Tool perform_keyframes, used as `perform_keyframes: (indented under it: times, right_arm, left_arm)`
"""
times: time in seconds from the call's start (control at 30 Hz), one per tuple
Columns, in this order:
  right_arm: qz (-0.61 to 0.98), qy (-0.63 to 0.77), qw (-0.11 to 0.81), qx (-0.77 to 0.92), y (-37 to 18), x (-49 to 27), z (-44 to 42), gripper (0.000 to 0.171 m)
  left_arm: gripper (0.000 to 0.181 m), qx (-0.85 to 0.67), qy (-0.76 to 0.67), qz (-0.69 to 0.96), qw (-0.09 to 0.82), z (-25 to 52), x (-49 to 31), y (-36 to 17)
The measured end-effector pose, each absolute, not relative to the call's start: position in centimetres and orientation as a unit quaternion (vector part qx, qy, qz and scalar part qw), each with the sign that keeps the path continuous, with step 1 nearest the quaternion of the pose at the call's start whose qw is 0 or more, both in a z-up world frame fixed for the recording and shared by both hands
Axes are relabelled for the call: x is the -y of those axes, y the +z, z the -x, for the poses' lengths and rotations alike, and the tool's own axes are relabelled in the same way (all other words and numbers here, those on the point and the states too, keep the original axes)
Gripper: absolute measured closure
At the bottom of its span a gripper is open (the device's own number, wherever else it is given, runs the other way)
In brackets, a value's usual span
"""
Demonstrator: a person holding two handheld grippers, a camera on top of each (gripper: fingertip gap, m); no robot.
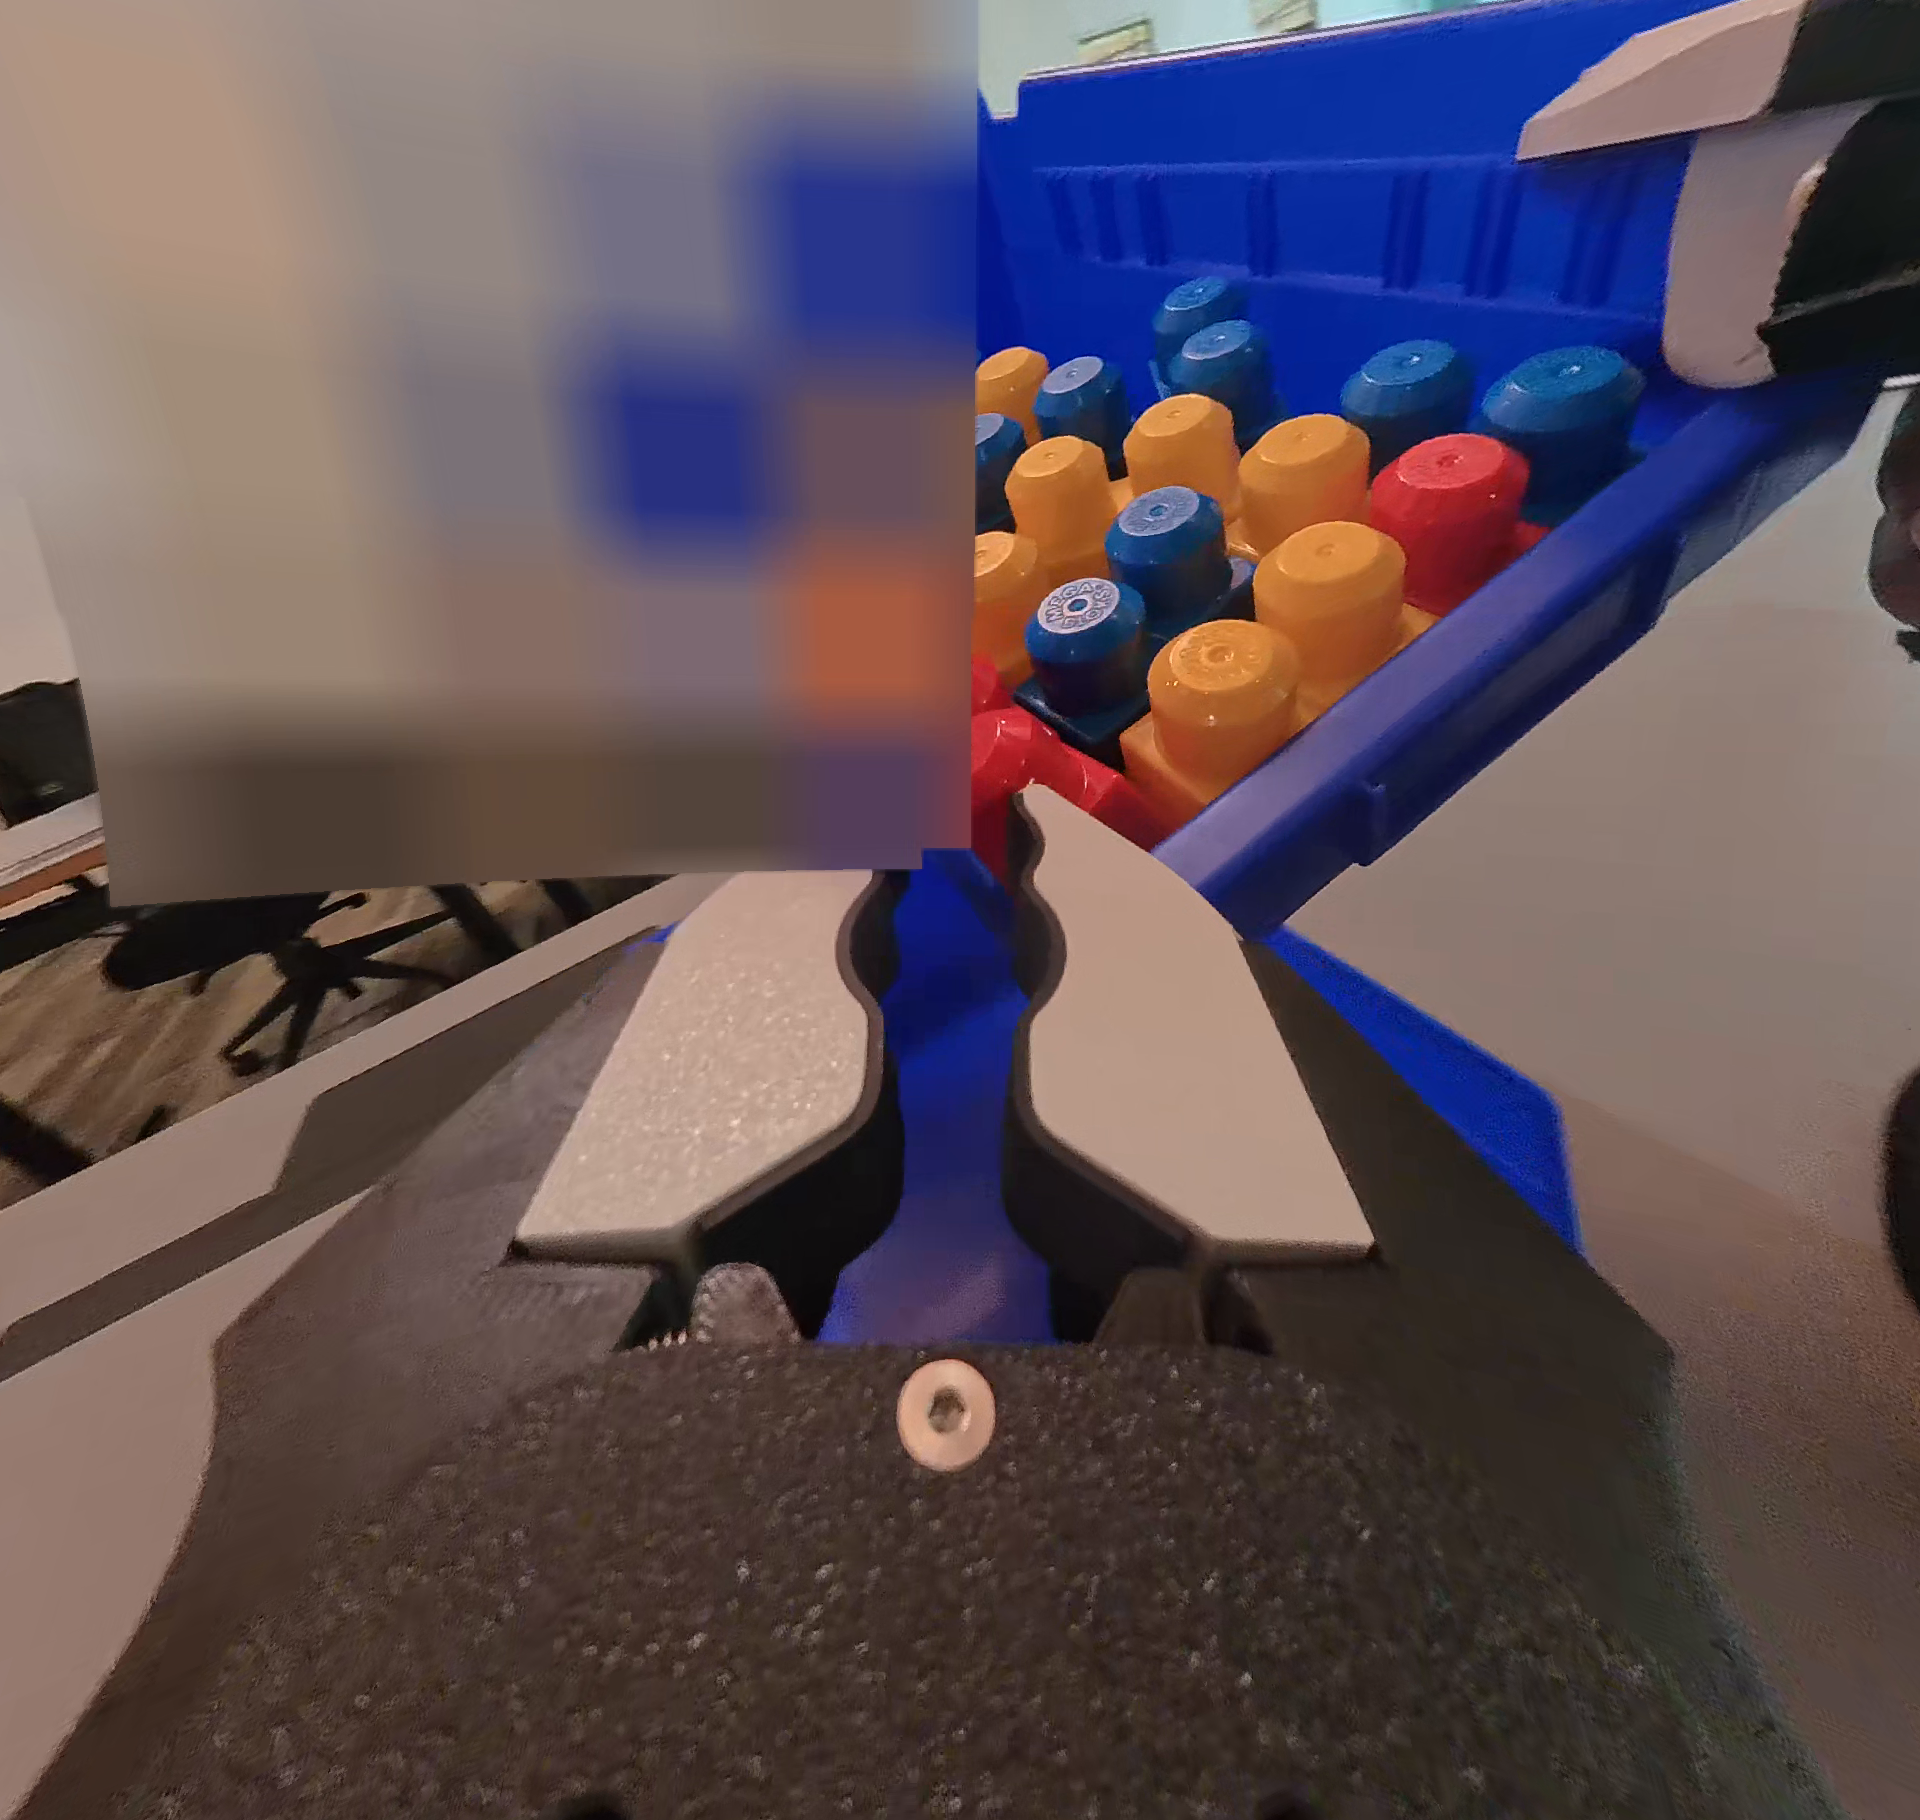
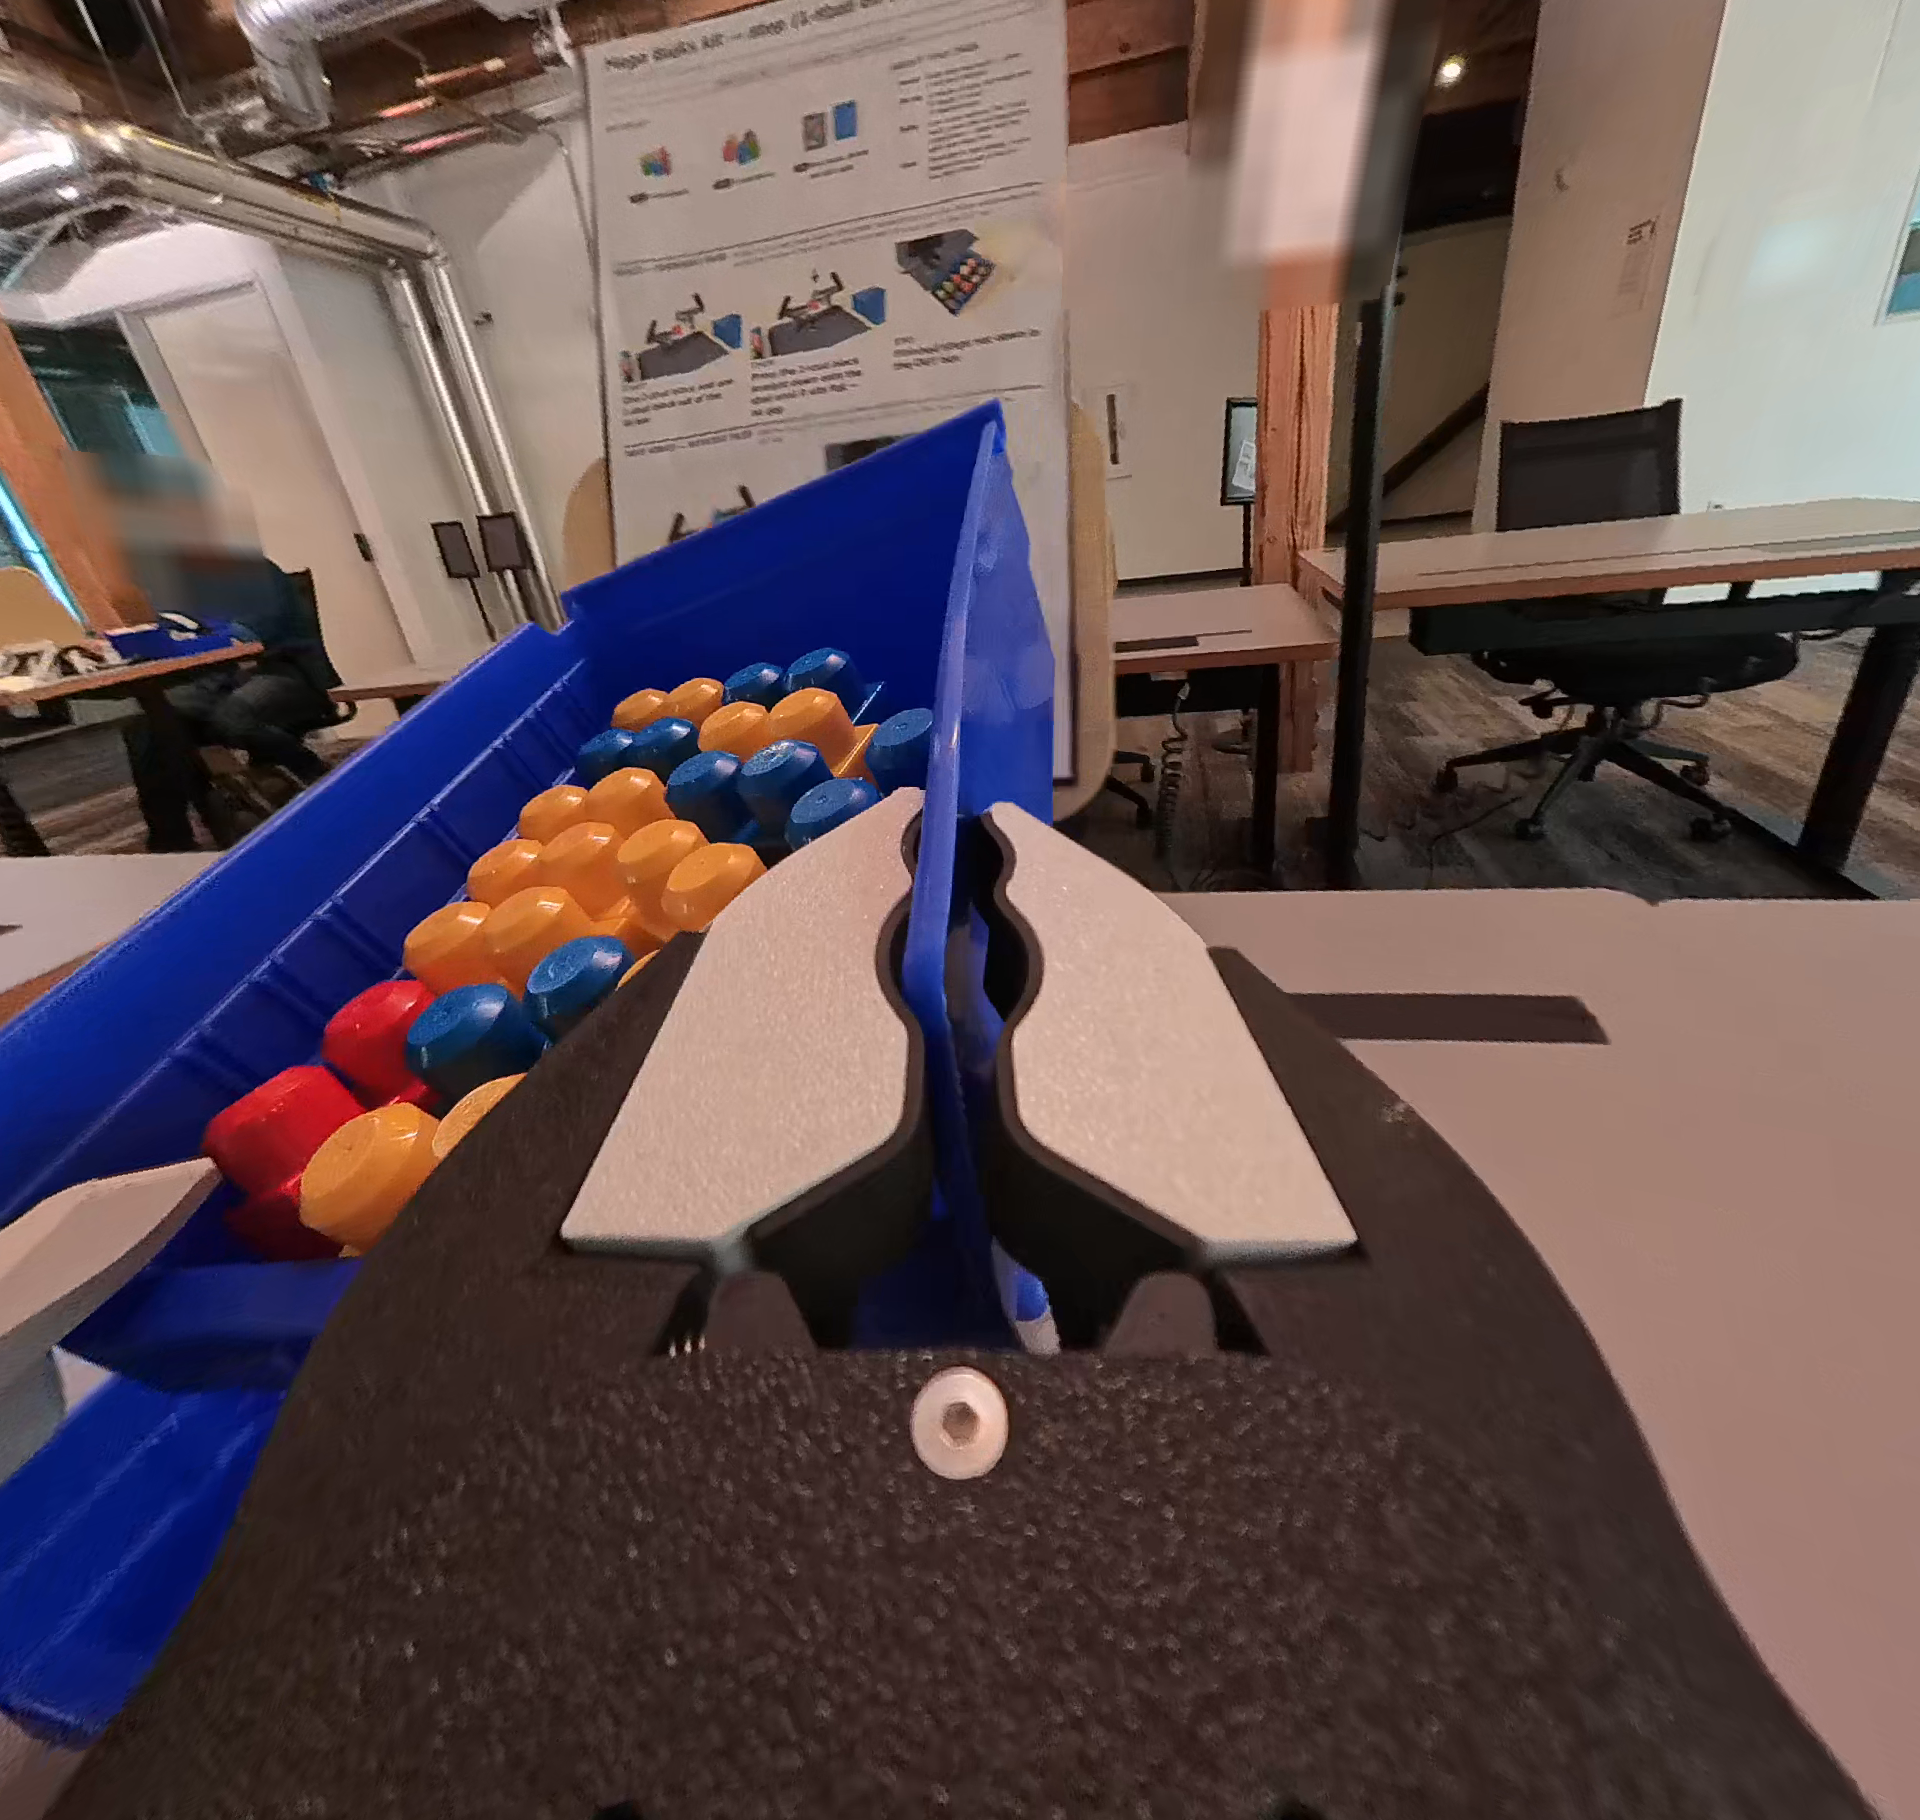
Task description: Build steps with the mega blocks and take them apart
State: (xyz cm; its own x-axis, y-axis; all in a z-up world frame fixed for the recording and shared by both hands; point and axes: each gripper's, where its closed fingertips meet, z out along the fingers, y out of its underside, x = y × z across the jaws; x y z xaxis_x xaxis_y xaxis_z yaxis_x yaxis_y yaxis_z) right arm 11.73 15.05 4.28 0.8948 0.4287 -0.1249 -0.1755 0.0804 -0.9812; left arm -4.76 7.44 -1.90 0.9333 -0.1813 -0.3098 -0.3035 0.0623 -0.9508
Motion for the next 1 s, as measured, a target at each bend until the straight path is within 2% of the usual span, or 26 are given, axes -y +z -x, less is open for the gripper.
perform_keyframes:
  times: [0.23, 0.53, 0.7, 0.87, 1.0]
  right_arm:
    - [0.615, 0.273, 0.731, 0.113, 5.3, -14.7, -3.2, 0.164]
    - [0.618, 0.332, 0.692, 0.169, 4.5, -13.3, 8.1, 0.163]
    - [0.647, 0.334, 0.651, 0.214, 1.2, -12.5, 14.3, 0.164]
    - [0.693, 0.274, 0.599, 0.292, -3.9, -12.6, 19.1, 0.167]
    - [0.707, 0.242, 0.564, 0.35, -5.8, -12.3, 21.5, 0.164]
  left_arm:
    - [0.168, -0.098, 0.107, 0.669, 0.729, 13.0, -5.7, 0.3]
    - [0.17, -0.029, 0.173, 0.688, 0.704, 22.5, -1.4, 0.2]
    - [0.171, -0.002, 0.199, 0.718, 0.667, 27.9, 0.7, -2.0]
    - [0.172, 0.026, 0.205, 0.743, 0.636, 32.2, 1.5, -4.9]
    - [0.172, 0.045, 0.179, 0.761, 0.621, 34.3, 1.6, -7.1]
